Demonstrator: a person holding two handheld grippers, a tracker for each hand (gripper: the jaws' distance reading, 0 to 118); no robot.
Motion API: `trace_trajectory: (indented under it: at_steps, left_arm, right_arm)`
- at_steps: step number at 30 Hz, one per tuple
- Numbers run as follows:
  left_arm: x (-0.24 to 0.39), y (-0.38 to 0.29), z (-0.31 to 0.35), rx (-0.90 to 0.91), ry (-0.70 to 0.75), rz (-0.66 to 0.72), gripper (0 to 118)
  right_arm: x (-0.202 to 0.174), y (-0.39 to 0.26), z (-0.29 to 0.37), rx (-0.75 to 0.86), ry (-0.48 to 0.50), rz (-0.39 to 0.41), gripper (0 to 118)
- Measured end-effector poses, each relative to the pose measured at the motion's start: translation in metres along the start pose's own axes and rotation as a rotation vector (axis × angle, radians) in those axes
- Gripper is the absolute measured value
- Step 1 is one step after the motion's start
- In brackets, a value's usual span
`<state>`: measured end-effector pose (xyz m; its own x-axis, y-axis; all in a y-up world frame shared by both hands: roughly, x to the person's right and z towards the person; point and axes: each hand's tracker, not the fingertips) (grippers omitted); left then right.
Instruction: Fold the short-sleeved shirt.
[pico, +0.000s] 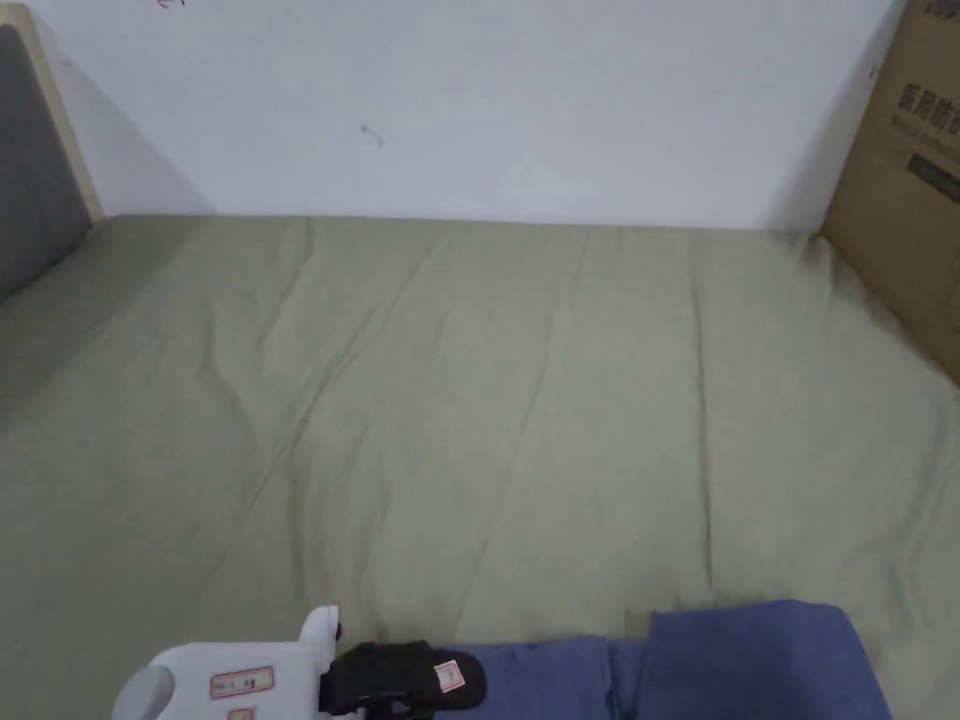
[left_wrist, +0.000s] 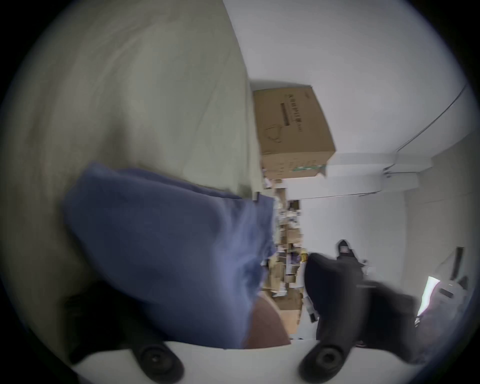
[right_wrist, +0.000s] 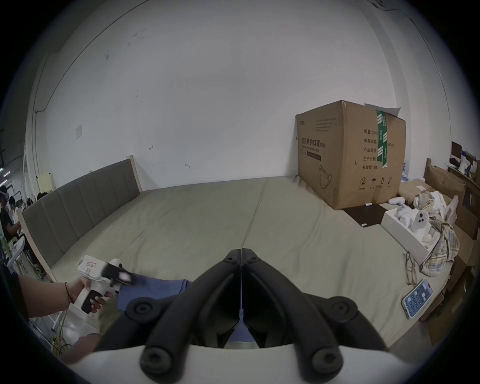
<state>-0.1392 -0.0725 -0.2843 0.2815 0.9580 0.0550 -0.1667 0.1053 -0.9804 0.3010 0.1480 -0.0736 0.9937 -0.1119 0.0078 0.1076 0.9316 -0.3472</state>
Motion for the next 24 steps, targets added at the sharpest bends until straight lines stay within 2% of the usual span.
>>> trace_trajectory:
  at_steps: [1,2,4,5,6,10,11,14,16,22,24]
  left_arm:
    - [-0.001,0.001,-0.001,0.009,0.070,0.007,7]
    - [-0.009,0.000,-0.001,0.027,0.316,0.024,6]
    - [-0.015,-0.002,0.000,0.095,0.114,0.077,7]
    - [-0.003,-0.003,0.001,0.079,0.200,0.030,7]
    - [0.011,-0.004,0.003,0.079,0.294,-0.072,7]
    - [0.072,-0.020,0.041,0.125,0.539,-0.349,7]
    - [0.085,-0.023,0.057,0.138,0.608,-0.380,7]
    - [0.130,-0.033,0.083,0.111,1.099,-0.540,7]
    - [0.145,-0.033,0.087,0.107,1.212,-0.549,7]
    - [0.162,-0.023,0.052,0.189,0.708,-0.199,8]
    - [0.161,-0.017,0.017,0.152,0.625,-0.182,8]
  right_arm:
    - [-0.001,-0.001,0.000,-0.003,0.003,-0.003,0]
    - [-0.003,-0.002,-0.001,-0.007,0.009,-0.006,0]
    - [-0.004,-0.005,-0.002,-0.020,0.019,-0.005,0]
    - [-0.004,-0.006,-0.002,-0.028,0.023,-0.001,0]
    - [-0.005,-0.006,-0.002,-0.035,0.024,0.003,0]
    - [-0.002,-0.004,0.002,-0.030,0.031,0.007,0]
    - [-0.002,-0.003,0.004,-0.027,0.034,0.006,0]
    - [0.001,-0.004,0.009,-0.015,0.053,-0.005,0]
    - [0.002,-0.007,0.012,-0.010,0.058,-0.016,0]
    - [0.012,-0.011,0.024,-0.006,0.064,-0.080,0]
    - [0.018,-0.010,0.029,-0.002,0.057,-0.075,0]
